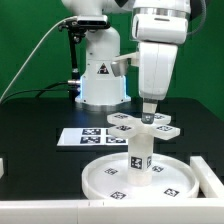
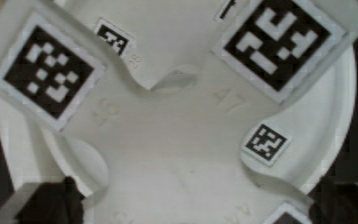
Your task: Assemble round table
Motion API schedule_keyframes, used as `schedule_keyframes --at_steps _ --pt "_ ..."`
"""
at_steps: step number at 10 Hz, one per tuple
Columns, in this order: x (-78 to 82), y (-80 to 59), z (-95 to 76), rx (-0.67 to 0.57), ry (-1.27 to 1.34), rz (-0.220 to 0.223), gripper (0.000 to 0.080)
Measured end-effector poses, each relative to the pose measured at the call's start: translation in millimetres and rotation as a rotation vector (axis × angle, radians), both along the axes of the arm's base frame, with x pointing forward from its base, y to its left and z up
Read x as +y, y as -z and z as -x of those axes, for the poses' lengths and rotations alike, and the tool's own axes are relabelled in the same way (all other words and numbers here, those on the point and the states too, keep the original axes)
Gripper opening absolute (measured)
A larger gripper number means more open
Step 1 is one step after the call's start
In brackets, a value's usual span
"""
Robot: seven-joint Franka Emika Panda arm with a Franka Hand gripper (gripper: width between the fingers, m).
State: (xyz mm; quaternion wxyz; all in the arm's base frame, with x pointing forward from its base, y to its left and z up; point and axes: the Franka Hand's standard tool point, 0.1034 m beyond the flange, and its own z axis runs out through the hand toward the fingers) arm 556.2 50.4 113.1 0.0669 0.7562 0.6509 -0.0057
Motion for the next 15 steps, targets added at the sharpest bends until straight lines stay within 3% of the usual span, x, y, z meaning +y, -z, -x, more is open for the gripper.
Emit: schedule_keyframes --at_steps 7,15 --pt "-16.4 2.7 -0.8 0.004 0.021 0.003 0.0649" --pt "-12.3 12.1 -6.5 0.0 0.038 0.001 0.0649"
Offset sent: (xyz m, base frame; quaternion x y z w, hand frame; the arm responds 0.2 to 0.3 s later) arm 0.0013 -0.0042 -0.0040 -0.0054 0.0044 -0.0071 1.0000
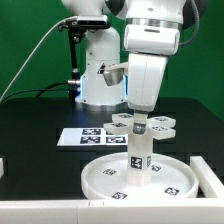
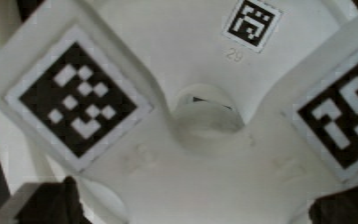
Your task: Assemble round table
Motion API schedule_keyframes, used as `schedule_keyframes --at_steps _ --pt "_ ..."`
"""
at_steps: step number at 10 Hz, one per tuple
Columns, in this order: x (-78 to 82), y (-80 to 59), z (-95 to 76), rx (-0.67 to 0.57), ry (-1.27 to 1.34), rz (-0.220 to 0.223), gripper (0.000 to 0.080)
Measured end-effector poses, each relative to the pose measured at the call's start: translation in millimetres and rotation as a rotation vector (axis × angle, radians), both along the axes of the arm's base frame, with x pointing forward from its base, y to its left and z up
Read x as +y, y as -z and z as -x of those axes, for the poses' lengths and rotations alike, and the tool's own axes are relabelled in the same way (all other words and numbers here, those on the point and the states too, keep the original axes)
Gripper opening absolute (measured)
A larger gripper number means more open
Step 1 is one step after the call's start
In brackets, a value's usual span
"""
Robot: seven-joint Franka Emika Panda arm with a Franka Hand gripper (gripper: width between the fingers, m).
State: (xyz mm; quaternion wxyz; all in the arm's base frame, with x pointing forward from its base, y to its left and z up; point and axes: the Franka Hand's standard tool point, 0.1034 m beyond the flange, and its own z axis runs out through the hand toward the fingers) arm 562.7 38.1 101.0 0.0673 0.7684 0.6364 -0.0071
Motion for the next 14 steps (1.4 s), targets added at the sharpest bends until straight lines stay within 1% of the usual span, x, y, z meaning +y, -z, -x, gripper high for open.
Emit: schedule_keyframes --at_steps 4,5,6,7,9,10,12,14 --pt "-1.4 2.6 1.4 -0.001 0.003 -0.001 0.0649" --pt "-1.4 2.7 1.5 -0.004 0.031 -0.003 0.0522" --pt "-1.4 2.4 1.2 -0.005 0.032 -0.003 0.0522" --pt "-0.9 2.6 1.3 -0.01 0.086 -0.01 0.0449" --pt "-0.9 2.7 1.4 -0.026 0.235 -0.022 0.0449" --pt "-1.1 2.8 1.4 -0.035 0.342 -0.036 0.0449" --pt "-0.5 3.3 0.5 -0.068 0.611 -0.082 0.0449" --pt "3.2 3.5 0.3 -0.106 0.876 -0.122 0.0449"
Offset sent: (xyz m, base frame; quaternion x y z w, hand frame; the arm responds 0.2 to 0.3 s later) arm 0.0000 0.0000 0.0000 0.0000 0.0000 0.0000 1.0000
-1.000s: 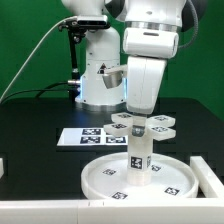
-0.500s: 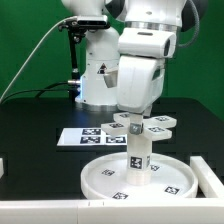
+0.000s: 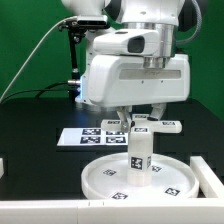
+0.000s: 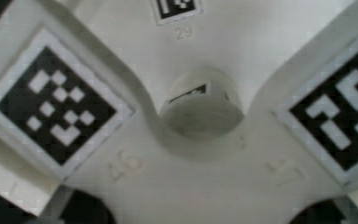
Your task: Assemble round table
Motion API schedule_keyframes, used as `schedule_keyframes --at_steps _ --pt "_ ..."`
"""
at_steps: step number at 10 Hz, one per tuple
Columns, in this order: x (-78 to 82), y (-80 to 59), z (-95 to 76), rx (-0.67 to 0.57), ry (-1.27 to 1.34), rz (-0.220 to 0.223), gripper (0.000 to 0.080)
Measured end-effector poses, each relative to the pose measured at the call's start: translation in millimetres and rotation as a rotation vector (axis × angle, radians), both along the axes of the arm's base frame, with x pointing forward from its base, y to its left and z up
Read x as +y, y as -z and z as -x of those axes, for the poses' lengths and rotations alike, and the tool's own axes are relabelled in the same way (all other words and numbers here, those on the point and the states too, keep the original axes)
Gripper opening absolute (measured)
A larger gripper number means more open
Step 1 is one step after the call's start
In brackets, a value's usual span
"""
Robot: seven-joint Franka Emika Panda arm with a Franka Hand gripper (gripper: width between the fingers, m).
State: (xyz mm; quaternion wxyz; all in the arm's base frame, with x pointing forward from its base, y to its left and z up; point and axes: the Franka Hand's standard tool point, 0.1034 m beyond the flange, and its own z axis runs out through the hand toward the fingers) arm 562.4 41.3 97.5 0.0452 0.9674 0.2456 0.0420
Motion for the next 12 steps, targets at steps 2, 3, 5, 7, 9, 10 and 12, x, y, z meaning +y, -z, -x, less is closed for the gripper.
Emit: schedule_keyframes --at_steps 2,3,5,7,9,10,12 --pt "-4.1 -0.5 0.5 0.006 0.079 -0.032 0.0449" --pt "-1.9 0.1 1.0 0.002 0.17 -0.043 0.0449" --pt "-2.2 0.3 1.0 -0.007 0.315 -0.064 0.0449" --pt "-2.2 0.7 1.3 -0.03 0.58 -0.1 0.0449" --pt "-1.8 0.7 1.4 -0.048 0.889 -0.137 0.0449" --pt "-2.3 0.5 1.4 -0.049 1.005 -0.158 0.0449" --pt "-1.7 -0.3 1.3 -0.039 1.251 -0.212 0.0449"
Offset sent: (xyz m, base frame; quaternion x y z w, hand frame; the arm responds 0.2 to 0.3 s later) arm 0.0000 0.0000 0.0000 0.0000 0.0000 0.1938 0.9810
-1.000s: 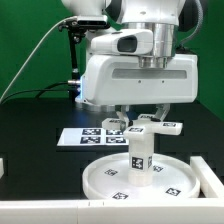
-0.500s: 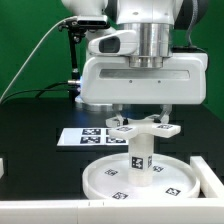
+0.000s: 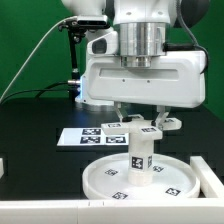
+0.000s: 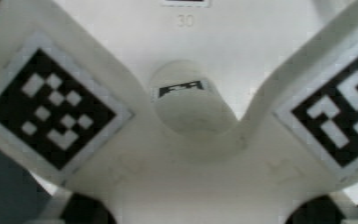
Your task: Assemble round table
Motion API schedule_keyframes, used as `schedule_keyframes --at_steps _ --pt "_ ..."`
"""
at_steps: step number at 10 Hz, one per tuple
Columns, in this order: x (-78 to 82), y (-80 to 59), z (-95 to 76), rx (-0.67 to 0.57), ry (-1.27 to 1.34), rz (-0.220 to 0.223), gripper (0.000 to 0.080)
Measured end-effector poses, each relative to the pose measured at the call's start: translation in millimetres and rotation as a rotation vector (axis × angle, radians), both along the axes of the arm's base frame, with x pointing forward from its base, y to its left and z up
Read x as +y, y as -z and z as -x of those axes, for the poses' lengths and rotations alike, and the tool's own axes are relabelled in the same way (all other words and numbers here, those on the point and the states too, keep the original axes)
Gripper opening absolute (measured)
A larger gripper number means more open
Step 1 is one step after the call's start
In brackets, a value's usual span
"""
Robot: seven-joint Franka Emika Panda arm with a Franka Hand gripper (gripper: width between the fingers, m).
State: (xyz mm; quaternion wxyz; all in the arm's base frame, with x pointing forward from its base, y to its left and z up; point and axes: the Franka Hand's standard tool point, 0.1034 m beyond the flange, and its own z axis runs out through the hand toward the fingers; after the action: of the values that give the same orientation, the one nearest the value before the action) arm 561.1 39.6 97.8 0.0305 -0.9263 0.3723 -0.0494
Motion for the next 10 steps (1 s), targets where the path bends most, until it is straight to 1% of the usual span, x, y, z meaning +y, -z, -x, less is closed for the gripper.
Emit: schedule_keyframes --at_steps 2,3,6,7,8,10 --pt "0.1 -0.5 0.3 -0.009 0.174 -0.034 0.0449" --pt "0.0 -0.7 0.8 -0.02 0.314 -0.066 0.0449" --pt "-0.1 -0.4 0.9 -0.019 0.312 -0.069 0.0449" --pt "0.0 -0.2 0.9 -0.019 0.272 -0.064 0.0598" --pt "0.7 -5.4 -0.4 0.002 0.221 -0.063 0.0634" --pt "4.7 -20.6 -5.7 -0.011 0.047 -0.055 0.0647"
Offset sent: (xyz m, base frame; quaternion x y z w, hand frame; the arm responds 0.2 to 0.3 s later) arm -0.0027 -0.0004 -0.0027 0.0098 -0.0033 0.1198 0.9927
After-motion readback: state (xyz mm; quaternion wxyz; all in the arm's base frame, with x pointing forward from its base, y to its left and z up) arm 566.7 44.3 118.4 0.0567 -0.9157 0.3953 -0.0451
